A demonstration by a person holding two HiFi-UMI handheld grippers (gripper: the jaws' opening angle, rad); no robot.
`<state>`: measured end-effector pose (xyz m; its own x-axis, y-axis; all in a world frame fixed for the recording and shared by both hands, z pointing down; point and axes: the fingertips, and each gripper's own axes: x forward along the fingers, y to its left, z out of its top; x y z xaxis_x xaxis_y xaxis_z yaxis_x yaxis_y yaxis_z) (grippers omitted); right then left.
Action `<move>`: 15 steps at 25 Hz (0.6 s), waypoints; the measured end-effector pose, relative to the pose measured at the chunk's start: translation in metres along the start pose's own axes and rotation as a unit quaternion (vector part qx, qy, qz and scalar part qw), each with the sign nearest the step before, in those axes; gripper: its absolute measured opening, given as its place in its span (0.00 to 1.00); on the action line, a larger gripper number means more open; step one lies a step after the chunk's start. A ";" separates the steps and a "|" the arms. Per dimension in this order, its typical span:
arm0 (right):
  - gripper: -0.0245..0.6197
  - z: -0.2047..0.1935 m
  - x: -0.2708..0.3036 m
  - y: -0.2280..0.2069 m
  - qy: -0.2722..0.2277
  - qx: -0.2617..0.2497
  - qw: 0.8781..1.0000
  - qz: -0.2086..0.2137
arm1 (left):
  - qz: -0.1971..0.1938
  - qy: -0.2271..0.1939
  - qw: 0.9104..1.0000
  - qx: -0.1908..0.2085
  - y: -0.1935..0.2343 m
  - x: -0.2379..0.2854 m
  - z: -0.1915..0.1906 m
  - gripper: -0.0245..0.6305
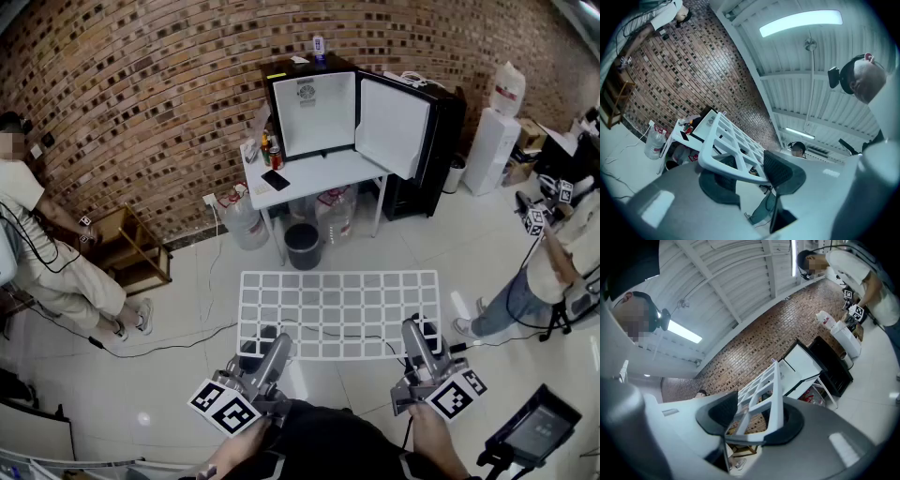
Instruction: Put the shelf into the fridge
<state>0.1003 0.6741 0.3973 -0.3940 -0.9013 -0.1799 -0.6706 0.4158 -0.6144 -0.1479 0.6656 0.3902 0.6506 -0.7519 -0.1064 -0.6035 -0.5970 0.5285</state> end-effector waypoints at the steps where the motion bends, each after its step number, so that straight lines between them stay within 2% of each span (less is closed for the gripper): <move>1: 0.30 0.006 -0.001 -0.002 0.001 -0.001 1.000 0.004 | 0.000 -0.003 1.000 0.002 -0.005 0.003 0.000 0.26; 9: 0.30 0.025 0.018 -0.015 0.006 -0.004 1.000 0.002 | -0.001 -0.003 1.000 -0.003 -0.001 0.032 0.007 0.26; 15: 0.29 0.022 0.052 -0.023 0.004 -0.006 1.000 -0.012 | -0.010 0.001 1.000 -0.011 0.031 0.055 0.019 0.26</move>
<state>0.1090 0.6148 0.3849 -0.3830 -0.9098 -0.1601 -0.6867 0.3963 -0.6094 -0.1393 0.6004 0.3843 0.6633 -0.7393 -0.1161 -0.5795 -0.6057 0.5453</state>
